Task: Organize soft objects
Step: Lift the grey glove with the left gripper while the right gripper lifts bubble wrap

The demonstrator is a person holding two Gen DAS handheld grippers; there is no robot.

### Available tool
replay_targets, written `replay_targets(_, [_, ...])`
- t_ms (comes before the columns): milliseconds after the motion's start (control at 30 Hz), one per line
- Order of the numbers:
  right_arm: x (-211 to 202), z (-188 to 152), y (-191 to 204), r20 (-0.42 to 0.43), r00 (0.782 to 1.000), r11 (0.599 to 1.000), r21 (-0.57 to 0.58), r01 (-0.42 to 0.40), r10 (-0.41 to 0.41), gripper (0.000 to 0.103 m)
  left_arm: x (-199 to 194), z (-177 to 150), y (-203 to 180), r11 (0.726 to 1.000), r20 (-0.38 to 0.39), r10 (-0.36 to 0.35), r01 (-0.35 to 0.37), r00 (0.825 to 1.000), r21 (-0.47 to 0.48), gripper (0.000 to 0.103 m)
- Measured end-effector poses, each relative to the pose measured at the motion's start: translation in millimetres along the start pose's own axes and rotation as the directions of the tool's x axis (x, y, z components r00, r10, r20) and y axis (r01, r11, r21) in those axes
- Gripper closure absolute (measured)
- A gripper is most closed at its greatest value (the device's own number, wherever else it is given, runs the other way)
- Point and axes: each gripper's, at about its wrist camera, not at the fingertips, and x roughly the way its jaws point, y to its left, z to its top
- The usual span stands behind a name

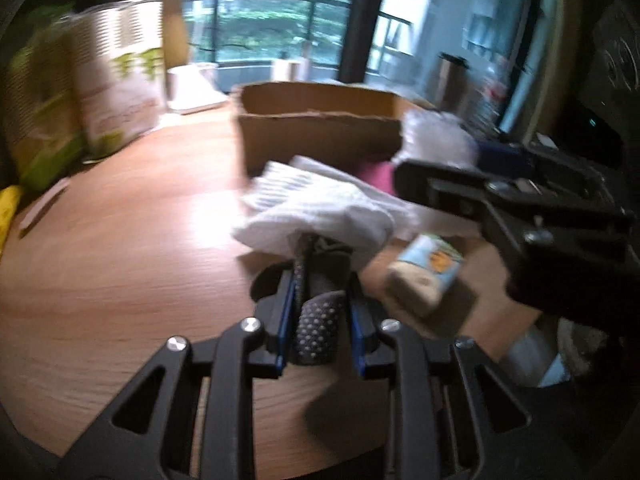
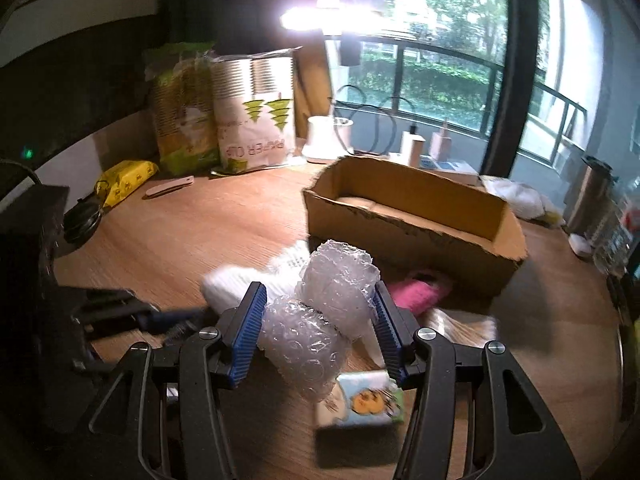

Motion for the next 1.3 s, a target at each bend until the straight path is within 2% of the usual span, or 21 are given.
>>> replay_targets(100, [-6, -9, -14, 0.004, 1.000, 1.000, 0.031, 0.003, -0.003, 0.047, 9, 4, -16, 0.999, -0.027, -0.032, 0.032, 0.999, 0.003, 0.079])
replay_targets(267, [0, -18, -28, -0.015, 0.999, 0.998, 0.056, -0.032, 0.033, 0.047, 16, 7, -25, 0.999, -0.046, -0.039, 0.040, 0.998, 0.031, 0.079])
replay_targets(467, [10, -10, -22, 0.006, 0.995, 0.994, 0.049, -0.098, 0.098, 0.047, 25, -1, -21, 0.999, -0.088, -0.017, 0.021, 0.996, 0.050, 0.079])
replay_targets(600, [15, -1, -10, 0.020, 0.985, 0.985, 0.032, -0.169, 0.169, 0.047, 16, -6, -12, 0.999, -0.066, -0.013, 0.015, 0.998, 0.038, 0.079])
replay_targets(967, [74, -15, 1, -0.135, 0.984, 0.993, 0.037, -0.115, 0.119, 0.047, -14, -17, 46, 0.993, -0.017, 0.073, -0.074, 0.997, -0.094, 0.079])
replay_targets(1300, [81, -20, 4, -0.157, 0.983, 0.995, 0.027, -0.091, 0.094, 0.047, -39, 0, 75, 0.975, 0.082, 0.147, -0.130, 0.986, -0.182, 0.079])
